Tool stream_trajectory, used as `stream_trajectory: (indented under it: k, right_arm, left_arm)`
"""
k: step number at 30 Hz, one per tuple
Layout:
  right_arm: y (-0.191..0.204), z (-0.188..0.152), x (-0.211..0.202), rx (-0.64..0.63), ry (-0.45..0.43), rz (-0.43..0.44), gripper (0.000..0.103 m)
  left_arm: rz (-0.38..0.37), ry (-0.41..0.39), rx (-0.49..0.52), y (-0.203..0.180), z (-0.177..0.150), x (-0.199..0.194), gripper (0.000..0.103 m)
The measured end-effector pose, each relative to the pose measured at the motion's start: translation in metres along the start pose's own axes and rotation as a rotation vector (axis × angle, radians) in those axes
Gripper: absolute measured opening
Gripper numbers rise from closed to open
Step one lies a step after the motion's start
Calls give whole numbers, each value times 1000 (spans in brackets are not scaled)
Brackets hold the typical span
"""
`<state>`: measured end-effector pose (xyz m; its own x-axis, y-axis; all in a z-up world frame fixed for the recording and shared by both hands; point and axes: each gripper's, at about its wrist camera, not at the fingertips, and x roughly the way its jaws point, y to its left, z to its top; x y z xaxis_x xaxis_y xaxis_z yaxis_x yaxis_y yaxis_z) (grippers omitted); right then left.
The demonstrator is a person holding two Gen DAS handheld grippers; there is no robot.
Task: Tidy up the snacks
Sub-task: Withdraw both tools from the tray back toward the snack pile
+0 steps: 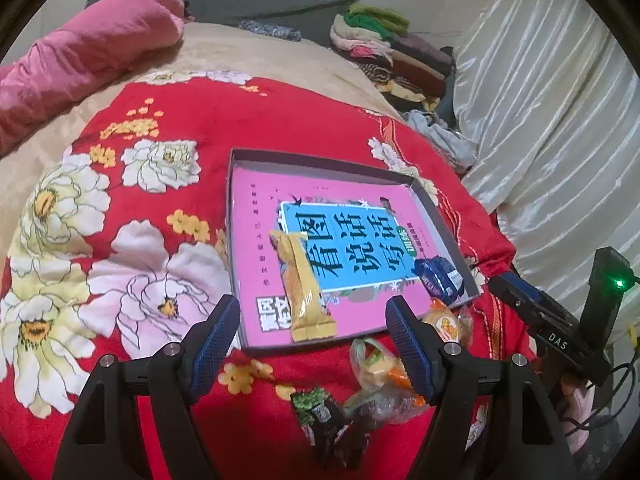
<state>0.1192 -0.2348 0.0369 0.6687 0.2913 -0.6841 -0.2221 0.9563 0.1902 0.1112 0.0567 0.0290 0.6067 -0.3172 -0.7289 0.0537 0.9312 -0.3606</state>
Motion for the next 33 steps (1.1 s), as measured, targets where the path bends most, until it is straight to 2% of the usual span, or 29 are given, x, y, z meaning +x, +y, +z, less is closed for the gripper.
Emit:
stream_trajectory:
  k: [9,33]
  right_arm:
    - [2,-4,-8,-10,1,7,71]
    - [-3,-22,-19,-13,26,6,71]
  left_arm:
    - [2,10,-1,-2,-11,-7,77]
    - [11,33,84,-17,-48,-22,77]
